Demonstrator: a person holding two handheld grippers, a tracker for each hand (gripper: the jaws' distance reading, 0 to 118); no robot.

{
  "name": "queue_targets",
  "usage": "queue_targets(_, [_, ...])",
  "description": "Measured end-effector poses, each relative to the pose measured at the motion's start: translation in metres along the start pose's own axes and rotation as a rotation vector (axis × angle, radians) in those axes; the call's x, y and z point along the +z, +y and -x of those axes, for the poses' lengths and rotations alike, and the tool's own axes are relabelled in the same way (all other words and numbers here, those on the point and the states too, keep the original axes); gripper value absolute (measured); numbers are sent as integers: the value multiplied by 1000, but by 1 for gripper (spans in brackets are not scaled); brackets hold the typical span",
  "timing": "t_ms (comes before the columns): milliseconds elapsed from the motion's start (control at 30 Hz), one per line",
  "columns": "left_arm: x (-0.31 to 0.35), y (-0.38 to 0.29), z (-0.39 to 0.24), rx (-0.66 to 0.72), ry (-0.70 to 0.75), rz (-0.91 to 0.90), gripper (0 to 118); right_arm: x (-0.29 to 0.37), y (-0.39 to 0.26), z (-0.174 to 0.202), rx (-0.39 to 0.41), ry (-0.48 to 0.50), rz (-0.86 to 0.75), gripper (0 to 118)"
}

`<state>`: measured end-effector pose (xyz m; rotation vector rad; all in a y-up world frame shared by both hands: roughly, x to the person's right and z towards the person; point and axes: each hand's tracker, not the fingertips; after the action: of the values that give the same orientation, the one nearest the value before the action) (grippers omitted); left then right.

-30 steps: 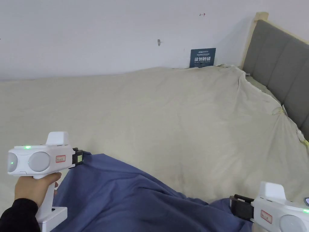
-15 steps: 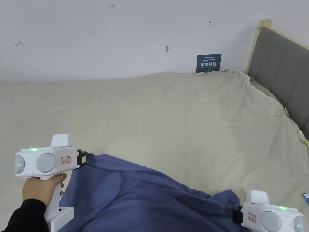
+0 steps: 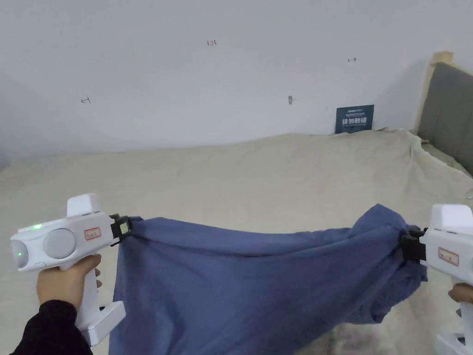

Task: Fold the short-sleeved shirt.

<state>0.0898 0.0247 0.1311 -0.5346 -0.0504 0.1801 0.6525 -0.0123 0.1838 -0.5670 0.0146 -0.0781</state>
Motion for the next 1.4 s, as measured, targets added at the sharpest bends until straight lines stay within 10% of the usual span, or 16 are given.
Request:
queue_targets(900, [-6, 237, -10, 32, 57, -368, 3, -49, 295, 42, 60, 18, -462, 11])
queue_targets(1400, [-103, 153, -2, -39, 69, -269, 3, -122, 222, 34, 98, 3, -363, 11])
